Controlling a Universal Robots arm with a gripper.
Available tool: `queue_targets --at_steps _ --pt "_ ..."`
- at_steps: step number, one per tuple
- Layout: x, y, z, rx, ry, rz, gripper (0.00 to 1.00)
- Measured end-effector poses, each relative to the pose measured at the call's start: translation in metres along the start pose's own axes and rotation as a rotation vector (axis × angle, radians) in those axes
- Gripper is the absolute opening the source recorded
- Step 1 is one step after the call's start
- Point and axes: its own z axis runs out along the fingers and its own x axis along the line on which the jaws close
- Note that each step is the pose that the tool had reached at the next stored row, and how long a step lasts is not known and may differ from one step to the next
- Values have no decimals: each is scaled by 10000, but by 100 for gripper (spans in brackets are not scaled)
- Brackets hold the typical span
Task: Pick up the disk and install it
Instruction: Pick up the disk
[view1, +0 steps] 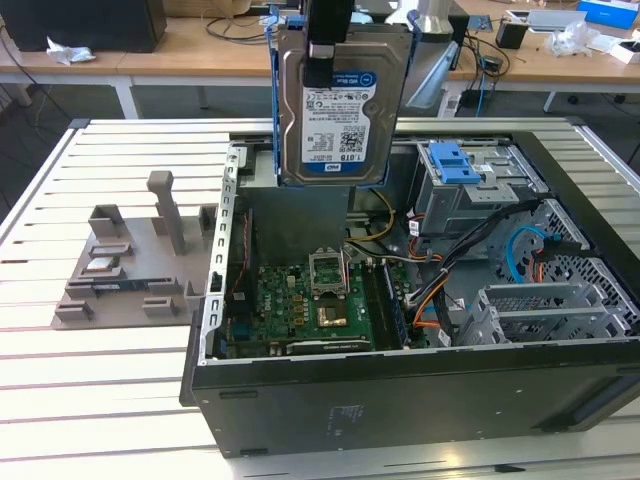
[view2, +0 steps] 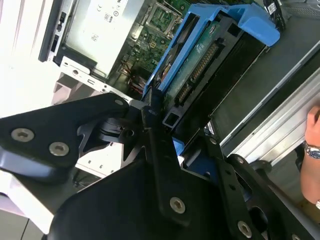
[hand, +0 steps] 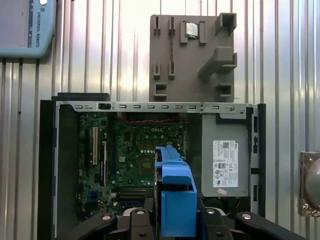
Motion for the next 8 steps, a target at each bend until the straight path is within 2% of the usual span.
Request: queue_targets --at_steps 4,7,8 --pt "101 1 -1 0 0 -1 37" --pt "239 3 -3 0 -3 0 37" --pt "261 2 -3 1 -6 0 37"
